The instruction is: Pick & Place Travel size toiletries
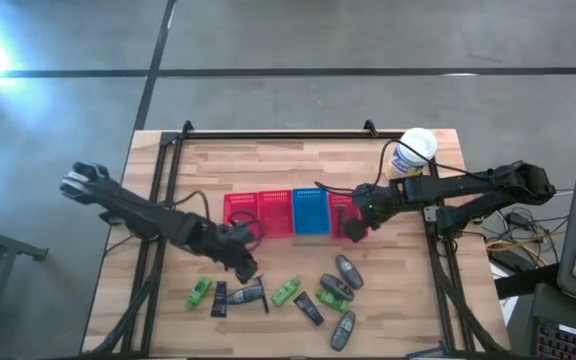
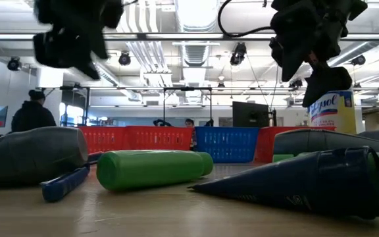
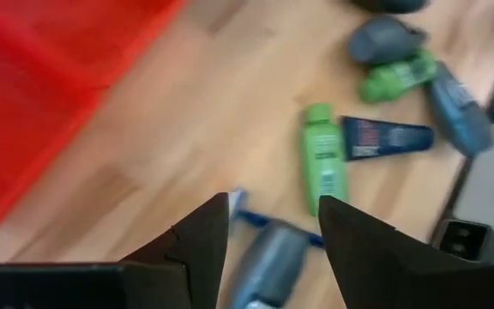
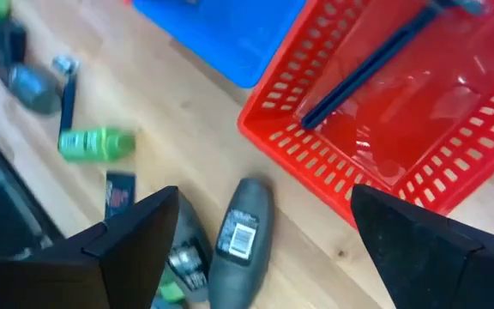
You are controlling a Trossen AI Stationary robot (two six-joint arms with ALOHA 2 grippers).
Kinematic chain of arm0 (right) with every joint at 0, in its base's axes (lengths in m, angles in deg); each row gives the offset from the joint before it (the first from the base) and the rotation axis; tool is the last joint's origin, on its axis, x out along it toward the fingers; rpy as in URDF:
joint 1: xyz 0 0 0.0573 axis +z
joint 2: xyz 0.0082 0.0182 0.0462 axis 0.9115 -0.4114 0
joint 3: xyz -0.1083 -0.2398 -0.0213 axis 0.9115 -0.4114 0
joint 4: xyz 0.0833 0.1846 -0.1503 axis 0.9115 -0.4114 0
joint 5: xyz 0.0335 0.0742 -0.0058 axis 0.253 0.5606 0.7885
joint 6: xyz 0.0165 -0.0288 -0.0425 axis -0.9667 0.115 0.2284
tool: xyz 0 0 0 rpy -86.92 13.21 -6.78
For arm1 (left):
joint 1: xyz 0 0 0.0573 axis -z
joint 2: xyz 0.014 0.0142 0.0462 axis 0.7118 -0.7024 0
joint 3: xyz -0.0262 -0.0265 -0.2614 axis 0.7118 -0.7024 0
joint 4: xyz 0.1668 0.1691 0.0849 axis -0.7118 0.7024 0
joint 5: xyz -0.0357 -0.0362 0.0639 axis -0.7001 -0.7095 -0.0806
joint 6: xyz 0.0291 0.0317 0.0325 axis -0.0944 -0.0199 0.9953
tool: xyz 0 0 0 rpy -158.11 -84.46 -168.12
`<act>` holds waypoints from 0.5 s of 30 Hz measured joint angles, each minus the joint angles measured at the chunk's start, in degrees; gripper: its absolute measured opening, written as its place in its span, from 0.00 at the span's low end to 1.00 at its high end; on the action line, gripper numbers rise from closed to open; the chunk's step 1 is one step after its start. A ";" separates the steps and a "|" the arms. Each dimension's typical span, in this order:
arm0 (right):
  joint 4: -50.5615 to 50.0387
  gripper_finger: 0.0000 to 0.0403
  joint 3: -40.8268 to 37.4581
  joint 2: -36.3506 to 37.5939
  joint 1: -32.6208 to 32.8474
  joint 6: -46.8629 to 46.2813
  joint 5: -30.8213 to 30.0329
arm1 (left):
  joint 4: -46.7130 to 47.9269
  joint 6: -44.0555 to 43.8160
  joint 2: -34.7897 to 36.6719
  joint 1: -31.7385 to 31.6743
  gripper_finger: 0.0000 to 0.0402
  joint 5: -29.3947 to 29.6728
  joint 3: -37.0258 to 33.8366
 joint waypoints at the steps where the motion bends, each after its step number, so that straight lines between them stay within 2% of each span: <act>1: -0.02 0.86 0.00 0.00 0.00 1.33 0.50 | -0.10 1.28 -2.06 0.58 0.47 -0.30 1.61; 4: 0.00 0.87 0.00 -0.02 0.00 4.74 0.59 | 0.40 7.39 -9.16 2.30 0.47 -0.97 6.38; 7: -0.01 0.86 0.00 -0.06 0.00 7.24 0.60 | 0.05 17.24 -15.13 3.59 0.47 -1.00 11.94; 15: -0.14 0.80 0.00 -0.06 0.00 12.06 0.64 | 2.67 38.69 -29.08 4.07 0.47 -1.96 26.51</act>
